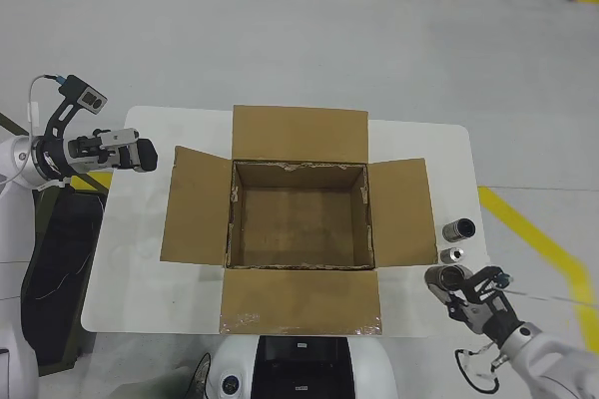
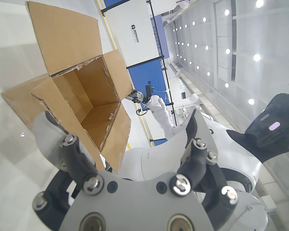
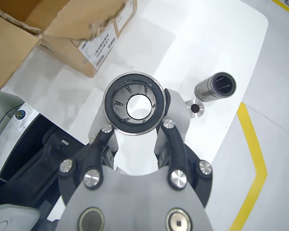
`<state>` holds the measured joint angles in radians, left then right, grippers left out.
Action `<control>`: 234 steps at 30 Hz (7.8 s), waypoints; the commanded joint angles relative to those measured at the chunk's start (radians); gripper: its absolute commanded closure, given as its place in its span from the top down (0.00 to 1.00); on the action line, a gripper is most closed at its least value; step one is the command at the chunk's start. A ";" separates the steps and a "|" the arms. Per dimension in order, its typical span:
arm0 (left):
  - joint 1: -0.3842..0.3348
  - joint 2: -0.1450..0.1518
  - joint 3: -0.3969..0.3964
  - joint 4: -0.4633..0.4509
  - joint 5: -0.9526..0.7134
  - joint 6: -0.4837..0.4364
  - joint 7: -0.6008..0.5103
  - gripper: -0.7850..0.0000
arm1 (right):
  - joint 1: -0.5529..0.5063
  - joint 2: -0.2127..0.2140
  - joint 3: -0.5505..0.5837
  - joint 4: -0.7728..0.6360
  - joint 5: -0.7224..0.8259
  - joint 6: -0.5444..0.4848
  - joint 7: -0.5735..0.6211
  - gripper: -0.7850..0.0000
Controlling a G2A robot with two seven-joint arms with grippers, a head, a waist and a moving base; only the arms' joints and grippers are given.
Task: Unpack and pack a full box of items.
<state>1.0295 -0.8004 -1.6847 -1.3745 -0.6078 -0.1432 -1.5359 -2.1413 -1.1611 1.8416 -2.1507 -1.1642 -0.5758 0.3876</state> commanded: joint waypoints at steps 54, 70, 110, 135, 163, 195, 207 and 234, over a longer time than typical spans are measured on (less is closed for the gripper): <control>0.000 0.000 0.000 0.000 0.000 0.000 0.000 1.00 | 0.187 0.017 -0.155 0.364 -0.172 0.051 -0.148 0.66; 0.000 0.000 0.000 0.000 0.000 0.000 0.000 1.00 | 0.106 0.027 -0.087 0.258 -0.145 0.046 -0.135 0.99; 0.000 0.000 0.000 0.000 0.000 0.000 0.000 1.00 | 0.170 0.040 -0.133 0.342 -0.119 0.012 -0.110 0.86; 0.000 0.000 0.000 0.000 0.000 0.000 0.000 1.00 | 0.200 0.048 -0.154 0.360 -0.088 0.010 -0.125 0.00; 0.000 0.000 0.000 0.000 0.000 0.000 0.000 1.00 | 0.081 0.061 0.048 -0.003 0.057 -0.026 -0.182 0.00; 0.000 0.000 0.000 0.000 0.000 0.000 0.000 1.00 | 0.531 0.068 -0.341 -0.064 0.085 -0.008 0.013 0.00; 0.000 0.000 0.000 0.000 0.000 0.000 0.000 1.00 | 0.759 0.053 -0.551 0.062 0.165 0.040 0.155 0.00; 0.000 0.000 0.000 0.000 0.000 0.000 0.000 1.00 | 1.165 -0.041 -1.006 0.435 0.196 0.111 0.272 0.00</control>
<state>1.0295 -0.8004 -1.6847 -1.3745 -0.6078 -0.1432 -1.5359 -0.9874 -1.1981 0.8485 -1.7314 -0.9656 -0.4629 0.6606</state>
